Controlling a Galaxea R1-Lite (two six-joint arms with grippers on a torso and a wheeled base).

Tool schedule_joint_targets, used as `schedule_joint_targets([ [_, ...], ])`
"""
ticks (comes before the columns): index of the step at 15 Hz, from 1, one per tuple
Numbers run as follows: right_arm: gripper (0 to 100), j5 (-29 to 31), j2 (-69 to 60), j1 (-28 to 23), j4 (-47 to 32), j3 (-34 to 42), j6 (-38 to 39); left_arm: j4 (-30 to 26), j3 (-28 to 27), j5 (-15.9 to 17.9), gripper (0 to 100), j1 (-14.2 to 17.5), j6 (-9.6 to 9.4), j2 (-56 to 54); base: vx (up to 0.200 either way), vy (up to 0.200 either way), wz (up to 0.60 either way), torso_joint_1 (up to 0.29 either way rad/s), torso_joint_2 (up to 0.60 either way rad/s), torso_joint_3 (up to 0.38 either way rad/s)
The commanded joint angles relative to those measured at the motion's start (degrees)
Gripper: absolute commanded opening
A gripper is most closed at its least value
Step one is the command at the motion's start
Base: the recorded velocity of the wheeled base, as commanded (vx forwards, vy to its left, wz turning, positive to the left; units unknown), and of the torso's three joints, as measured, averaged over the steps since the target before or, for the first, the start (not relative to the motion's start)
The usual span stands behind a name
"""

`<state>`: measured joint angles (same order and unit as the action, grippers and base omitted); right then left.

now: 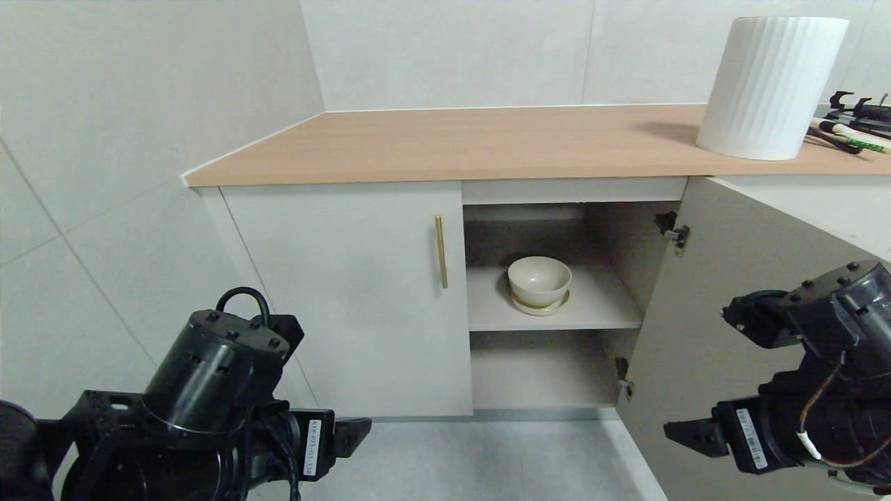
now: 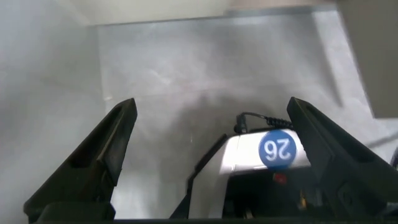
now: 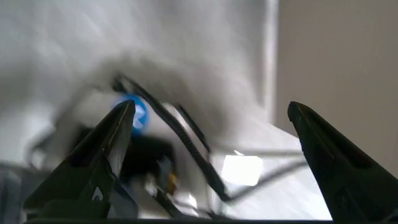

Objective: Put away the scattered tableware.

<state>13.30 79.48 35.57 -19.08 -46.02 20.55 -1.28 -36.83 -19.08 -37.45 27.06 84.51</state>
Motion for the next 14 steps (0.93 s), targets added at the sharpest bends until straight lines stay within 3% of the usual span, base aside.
schedule_joint_targets([
  [1,100,-0.29,-2.93,0.90,-2.89,0.49,-1.57,-0.04,0.00,0.01,100,0.10,0.01,0.40,0.000,-0.200,0.00,0.002,0.00,0.002],
  [5,100,-0.29,-9.17,6.35,-14.85,-0.04,-5.00,-0.04,0.00,-0.08,100,0.10,0.01,0.40,0.000,-0.200,0.00,0.007,0.00,0.004],
  [8,100,0.24,-12.16,6.35,-20.38,-0.12,-7.28,-0.04,0.00,0.01,100,0.01,0.01,0.40,0.000,-0.200,0.00,0.001,0.00,0.004],
  [14,100,0.94,-16.47,5.38,-27.59,-1.35,-11.68,-0.04,0.00,0.01,100,0.01,0.01,0.22,0.000,0.000,0.00,0.000,0.00,0.000],
])
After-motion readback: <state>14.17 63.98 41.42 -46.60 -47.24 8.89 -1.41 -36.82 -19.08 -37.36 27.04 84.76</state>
